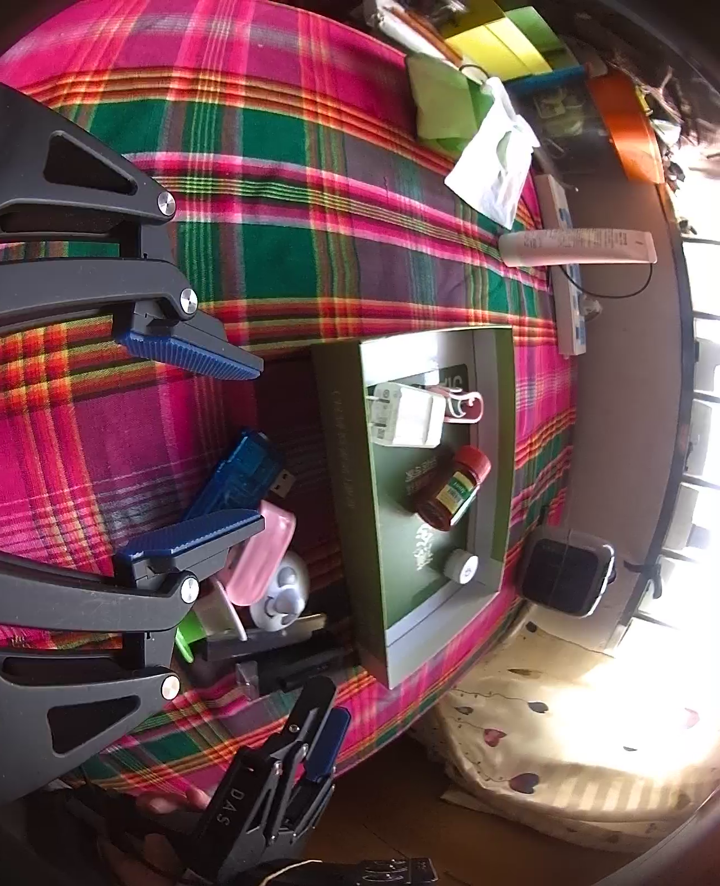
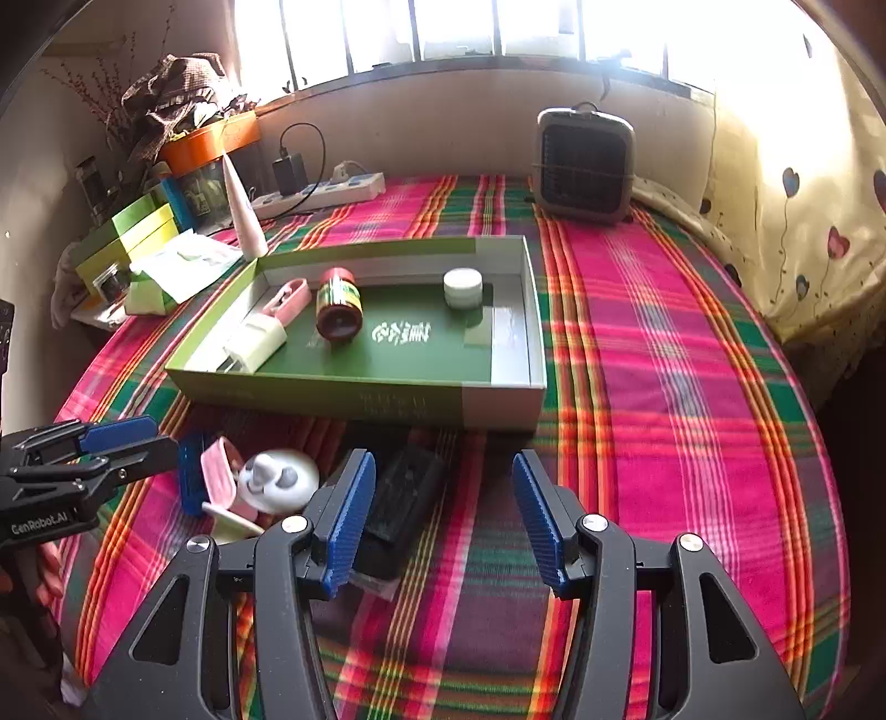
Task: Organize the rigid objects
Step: 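Lift both grippers out of the box back toward the remaining items, then grasp the blue USB tester with the left gripper while the right grasps the black rectangular device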
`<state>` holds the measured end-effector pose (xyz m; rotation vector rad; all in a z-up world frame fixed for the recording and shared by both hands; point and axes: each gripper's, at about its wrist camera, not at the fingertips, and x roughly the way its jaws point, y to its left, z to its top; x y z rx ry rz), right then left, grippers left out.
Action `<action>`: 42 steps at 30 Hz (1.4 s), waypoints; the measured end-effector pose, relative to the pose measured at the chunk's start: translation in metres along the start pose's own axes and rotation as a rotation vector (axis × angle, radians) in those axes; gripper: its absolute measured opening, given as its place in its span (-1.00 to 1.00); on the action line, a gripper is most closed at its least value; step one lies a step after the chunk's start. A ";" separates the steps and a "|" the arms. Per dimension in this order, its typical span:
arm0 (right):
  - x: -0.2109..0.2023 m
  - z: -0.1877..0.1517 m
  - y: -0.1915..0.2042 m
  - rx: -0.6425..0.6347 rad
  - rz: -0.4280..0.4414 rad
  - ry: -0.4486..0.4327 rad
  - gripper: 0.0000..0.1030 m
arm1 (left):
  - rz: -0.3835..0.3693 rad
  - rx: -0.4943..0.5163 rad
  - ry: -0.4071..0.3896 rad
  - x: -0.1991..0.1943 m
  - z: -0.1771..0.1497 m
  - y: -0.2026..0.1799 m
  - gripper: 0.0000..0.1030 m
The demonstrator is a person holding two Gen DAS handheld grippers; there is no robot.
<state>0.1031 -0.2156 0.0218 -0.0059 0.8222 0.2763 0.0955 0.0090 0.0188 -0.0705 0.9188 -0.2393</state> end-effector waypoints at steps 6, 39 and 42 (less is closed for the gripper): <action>0.003 -0.007 0.002 -0.011 -0.004 0.016 0.18 | -0.019 0.017 0.011 -0.001 -0.007 -0.012 -0.05; -0.008 -0.016 -0.004 -0.068 -0.072 0.013 0.23 | 0.134 -0.034 0.035 0.000 -0.015 0.012 0.01; -0.007 -0.016 0.000 -0.089 -0.049 0.016 0.23 | 0.082 -0.055 0.028 -0.004 -0.015 0.011 0.01</action>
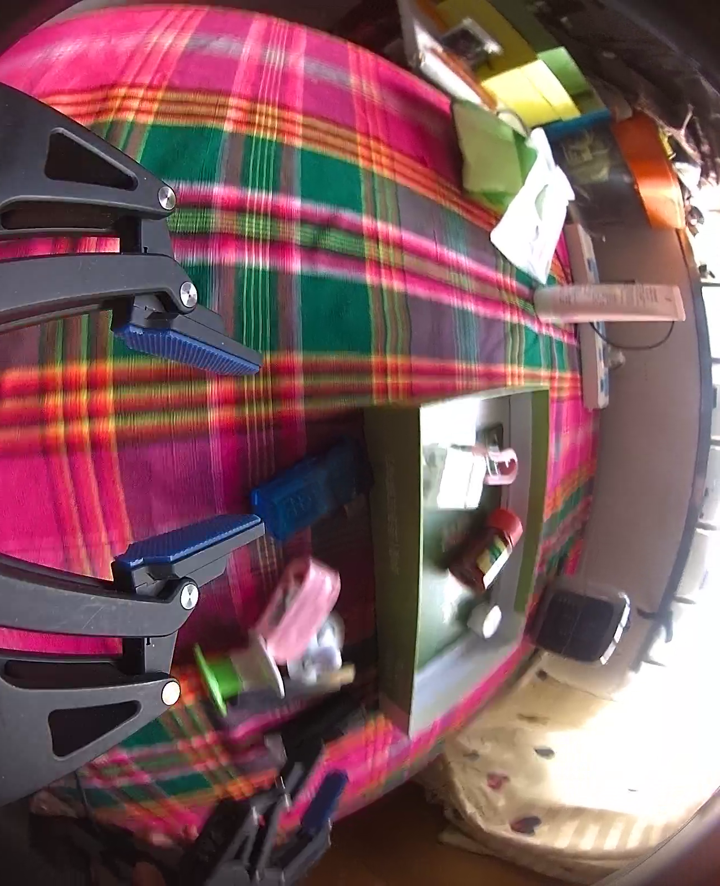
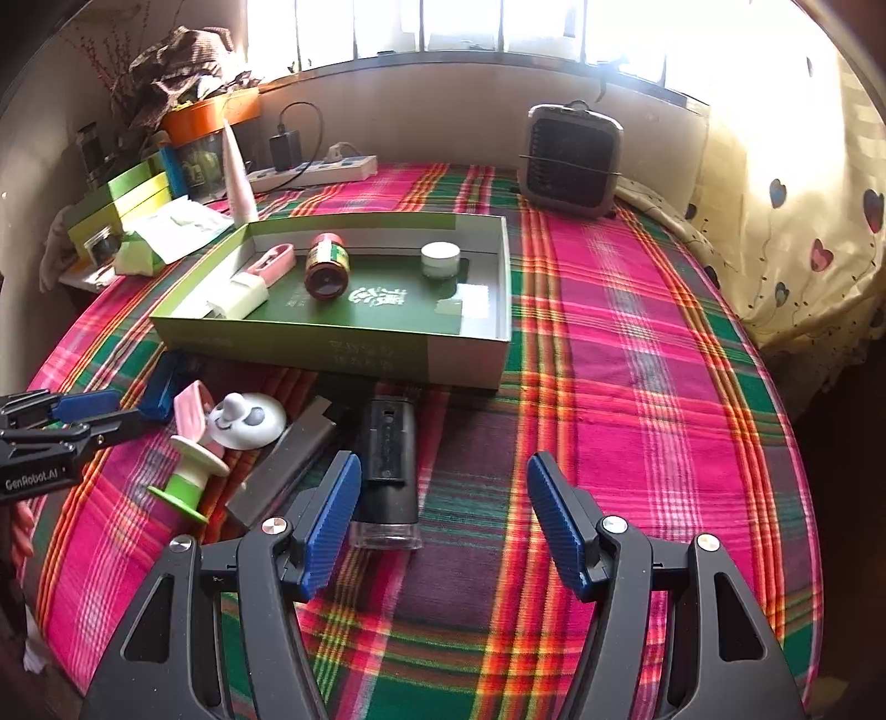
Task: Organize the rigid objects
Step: 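Grasp the blue USB tester with the left gripper while the right grasps the black rectangular device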
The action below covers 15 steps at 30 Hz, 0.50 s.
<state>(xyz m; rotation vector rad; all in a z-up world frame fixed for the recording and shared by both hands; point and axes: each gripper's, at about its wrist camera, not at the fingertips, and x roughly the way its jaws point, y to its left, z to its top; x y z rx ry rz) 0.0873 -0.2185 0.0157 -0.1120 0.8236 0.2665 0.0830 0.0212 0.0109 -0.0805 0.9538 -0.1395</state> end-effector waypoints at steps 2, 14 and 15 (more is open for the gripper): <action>0.003 0.001 0.003 -0.011 0.000 0.008 0.23 | -0.016 -0.001 -0.004 0.000 0.001 -0.004 0.01; 0.018 0.003 0.004 -0.029 -0.014 0.049 0.23 | 0.049 0.014 -0.004 0.015 0.011 -0.016 0.01; 0.018 0.004 0.004 -0.030 -0.014 0.049 0.23 | 0.047 0.012 -0.005 0.015 0.010 -0.014 0.01</action>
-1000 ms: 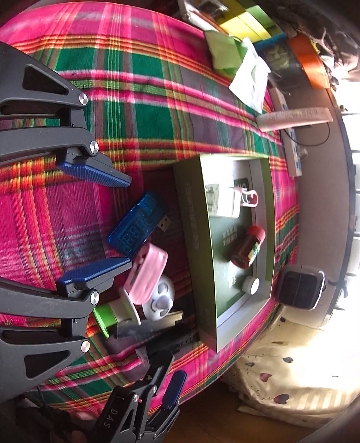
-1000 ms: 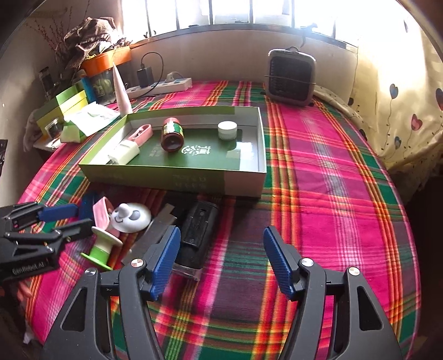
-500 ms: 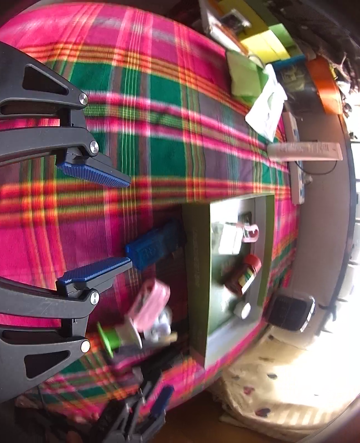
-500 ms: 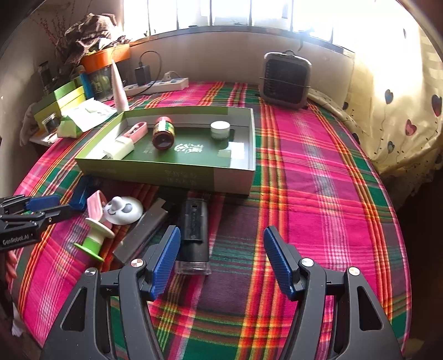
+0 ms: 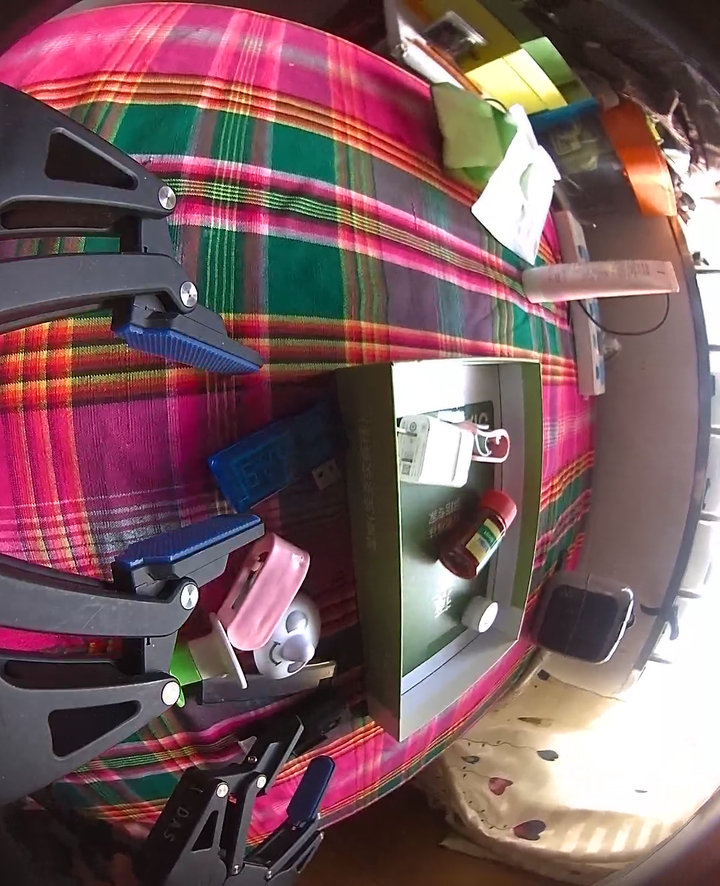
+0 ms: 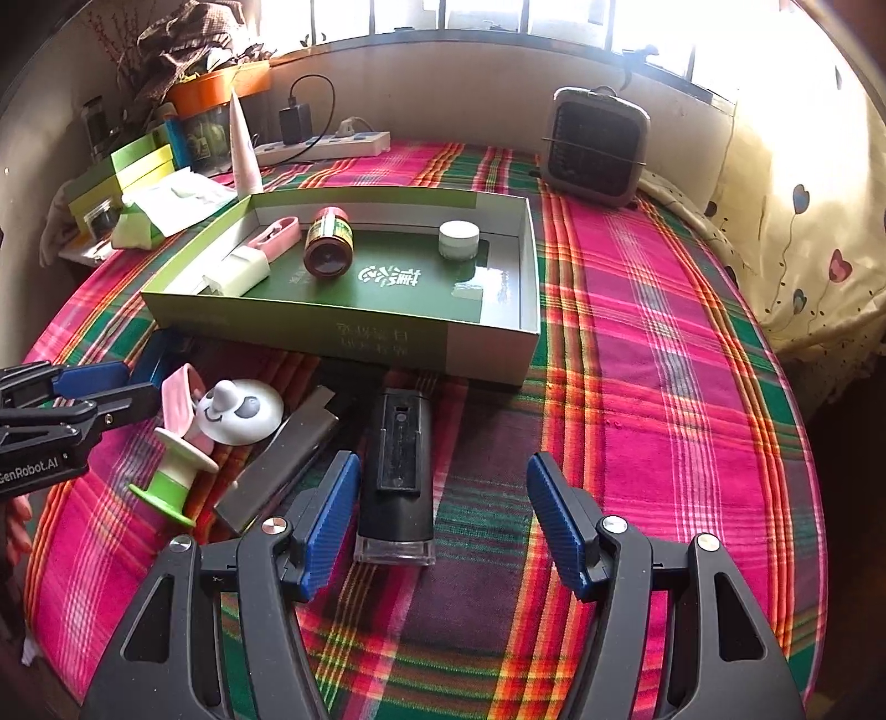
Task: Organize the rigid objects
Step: 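Grasp the blue USB tester with the left gripper while the right grasps the black rectangular device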
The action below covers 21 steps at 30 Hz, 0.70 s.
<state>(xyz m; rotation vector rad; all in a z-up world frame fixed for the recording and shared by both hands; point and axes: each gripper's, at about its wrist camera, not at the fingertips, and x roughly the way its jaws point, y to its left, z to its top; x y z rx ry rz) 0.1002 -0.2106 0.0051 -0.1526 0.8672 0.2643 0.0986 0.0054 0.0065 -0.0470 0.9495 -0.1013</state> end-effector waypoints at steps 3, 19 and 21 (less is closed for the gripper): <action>0.001 0.000 -0.001 0.004 0.003 0.003 0.23 | 0.028 0.001 -0.001 -0.002 -0.002 0.005 0.01; 0.007 0.000 -0.008 0.024 -0.003 0.028 0.23 | 0.023 0.012 -0.021 0.007 0.008 0.022 0.01; 0.008 0.001 -0.009 0.030 0.006 0.028 0.23 | 0.025 0.020 -0.032 0.008 0.008 0.022 0.01</action>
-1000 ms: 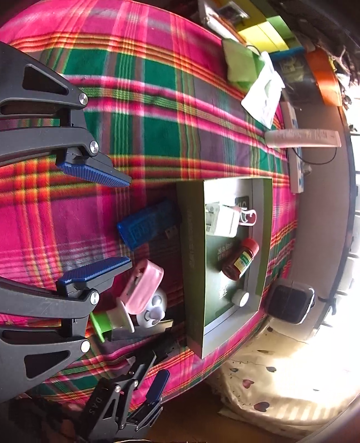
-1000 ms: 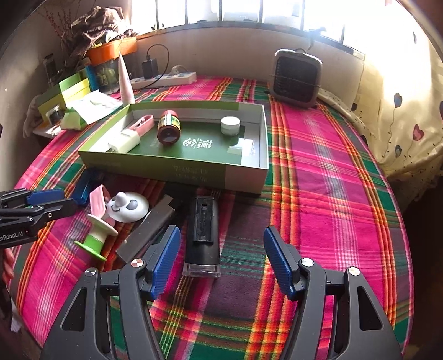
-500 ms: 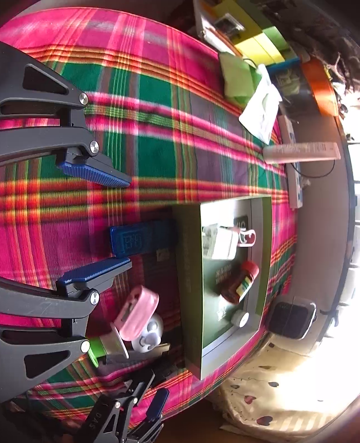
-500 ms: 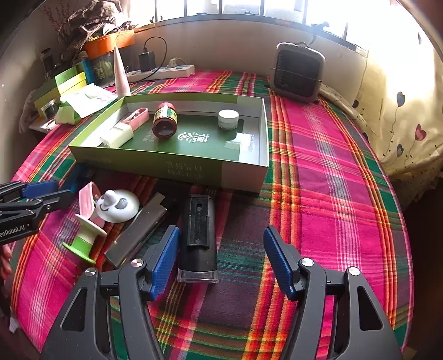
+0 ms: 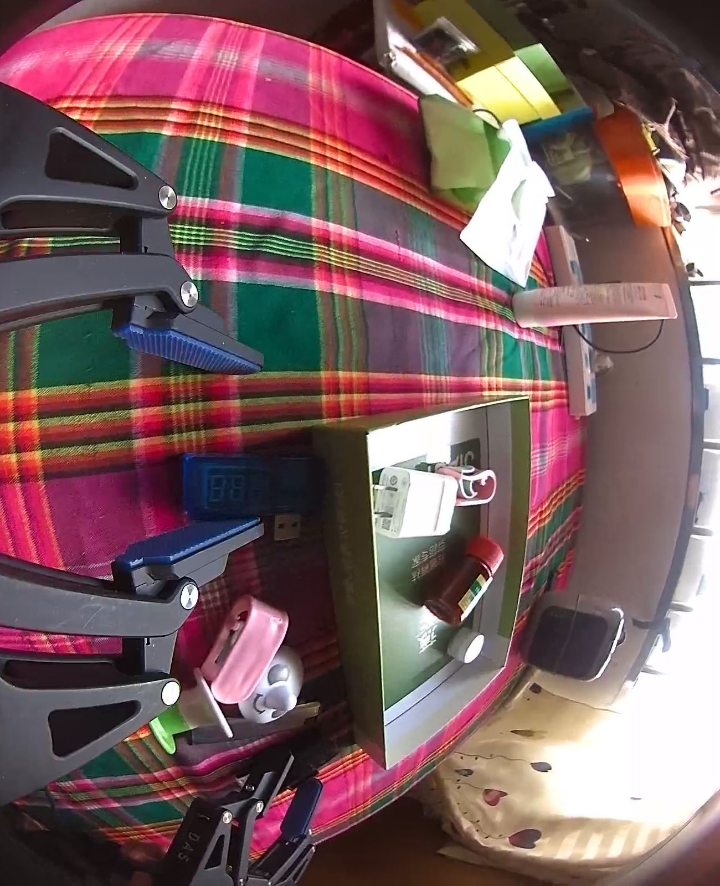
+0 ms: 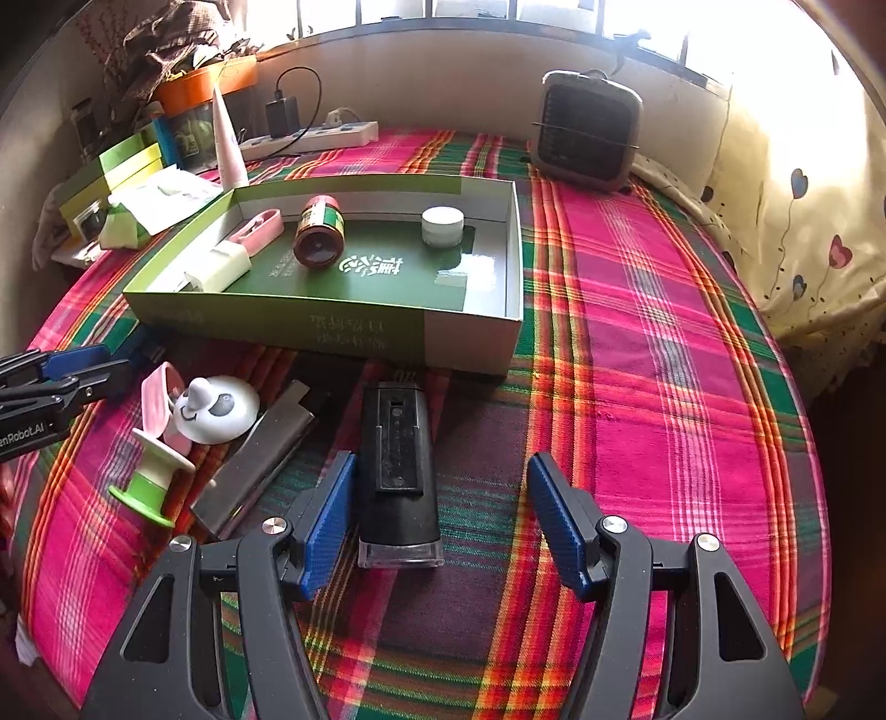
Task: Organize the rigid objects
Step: 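Grasp the blue USB tester with the left gripper while the right grasps the black rectangular device, then carry the blue tester with the left gripper into the green box while the right carries the black device there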
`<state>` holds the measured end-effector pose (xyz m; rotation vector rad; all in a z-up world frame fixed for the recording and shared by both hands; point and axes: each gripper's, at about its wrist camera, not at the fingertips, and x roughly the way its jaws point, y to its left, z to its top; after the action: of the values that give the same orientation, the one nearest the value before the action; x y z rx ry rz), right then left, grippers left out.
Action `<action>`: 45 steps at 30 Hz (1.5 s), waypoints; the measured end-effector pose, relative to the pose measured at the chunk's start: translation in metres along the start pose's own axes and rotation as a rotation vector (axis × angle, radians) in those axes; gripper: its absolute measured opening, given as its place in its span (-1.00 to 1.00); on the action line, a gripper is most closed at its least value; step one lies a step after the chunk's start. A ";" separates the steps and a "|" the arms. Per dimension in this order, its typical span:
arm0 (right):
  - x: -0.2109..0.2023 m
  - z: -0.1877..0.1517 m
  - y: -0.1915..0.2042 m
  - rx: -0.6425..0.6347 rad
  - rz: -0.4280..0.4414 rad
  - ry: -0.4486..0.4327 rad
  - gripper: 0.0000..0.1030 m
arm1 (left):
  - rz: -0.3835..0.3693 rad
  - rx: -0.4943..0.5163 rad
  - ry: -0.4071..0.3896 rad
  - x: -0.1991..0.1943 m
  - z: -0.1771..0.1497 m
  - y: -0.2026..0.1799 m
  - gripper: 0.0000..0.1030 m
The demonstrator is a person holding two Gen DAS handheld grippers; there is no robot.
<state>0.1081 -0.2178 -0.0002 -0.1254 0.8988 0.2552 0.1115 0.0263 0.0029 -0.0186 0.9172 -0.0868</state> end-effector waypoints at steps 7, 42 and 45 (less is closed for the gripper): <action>0.003 0.002 -0.001 0.001 0.013 -0.003 0.23 | 0.013 0.018 -0.015 0.003 0.002 -0.001 0.00; 0.000 0.001 -0.002 0.021 0.020 -0.019 -0.44 | 0.001 -0.012 -0.039 0.000 0.001 0.008 -0.59; 0.000 0.001 -0.002 0.022 0.020 -0.019 -0.44 | 0.001 -0.013 -0.040 0.000 0.001 0.008 -0.59</action>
<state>0.1095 -0.2197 0.0004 -0.0937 0.8841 0.2649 0.1128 0.0344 0.0028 -0.0315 0.8780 -0.0795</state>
